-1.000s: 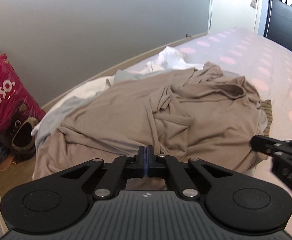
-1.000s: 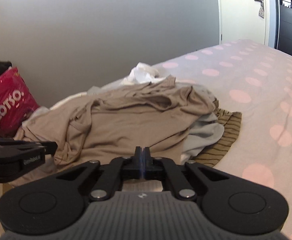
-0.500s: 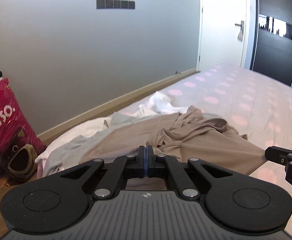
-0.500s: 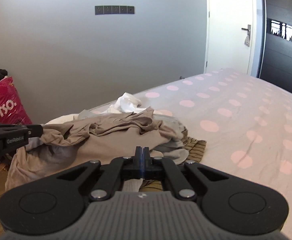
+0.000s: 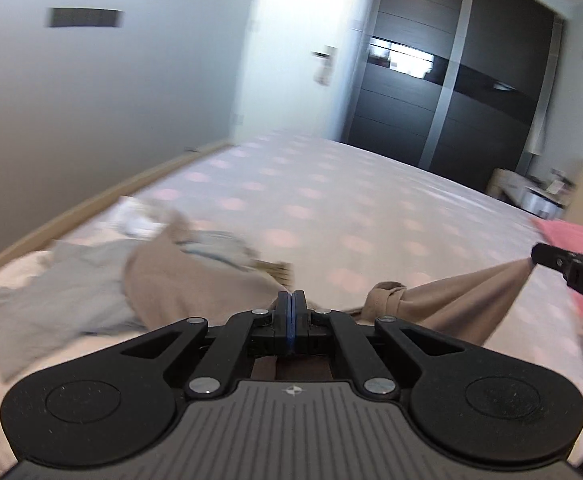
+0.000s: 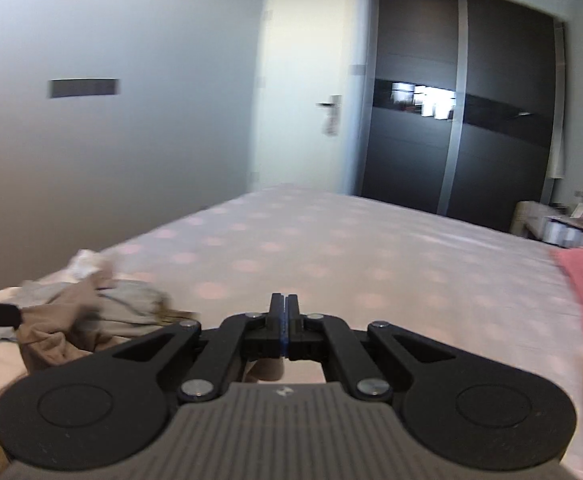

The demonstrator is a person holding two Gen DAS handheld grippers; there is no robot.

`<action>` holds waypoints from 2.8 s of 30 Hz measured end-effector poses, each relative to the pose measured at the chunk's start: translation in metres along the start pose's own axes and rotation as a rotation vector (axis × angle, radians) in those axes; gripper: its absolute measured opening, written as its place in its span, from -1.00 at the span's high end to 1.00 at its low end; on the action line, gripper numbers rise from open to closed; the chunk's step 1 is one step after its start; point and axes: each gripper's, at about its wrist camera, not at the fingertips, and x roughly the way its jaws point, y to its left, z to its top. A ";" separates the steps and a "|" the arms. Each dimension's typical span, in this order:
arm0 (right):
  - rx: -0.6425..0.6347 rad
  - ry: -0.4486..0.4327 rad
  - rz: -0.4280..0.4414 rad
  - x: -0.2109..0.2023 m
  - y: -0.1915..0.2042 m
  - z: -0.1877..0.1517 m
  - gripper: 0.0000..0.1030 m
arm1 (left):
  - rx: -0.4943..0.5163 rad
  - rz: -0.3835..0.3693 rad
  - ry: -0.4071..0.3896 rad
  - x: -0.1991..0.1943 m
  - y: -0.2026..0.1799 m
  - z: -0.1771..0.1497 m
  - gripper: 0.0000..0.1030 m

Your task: Fold clothes

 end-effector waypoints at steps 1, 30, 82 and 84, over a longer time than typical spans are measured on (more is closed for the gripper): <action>0.002 0.006 -0.051 -0.010 -0.016 -0.003 1.00 | 0.023 -0.048 0.016 0.000 -0.014 -0.004 1.00; 0.542 0.567 0.074 -0.058 -0.085 -0.214 0.38 | 0.501 -0.131 0.491 0.045 -0.148 -0.186 0.99; 0.304 0.690 -0.469 -0.092 -0.246 -0.181 0.87 | 0.571 -0.158 0.444 0.062 -0.208 -0.147 0.19; 0.285 0.682 -0.430 -0.079 -0.242 -0.181 0.87 | 0.560 -0.169 0.431 0.072 -0.210 -0.139 0.14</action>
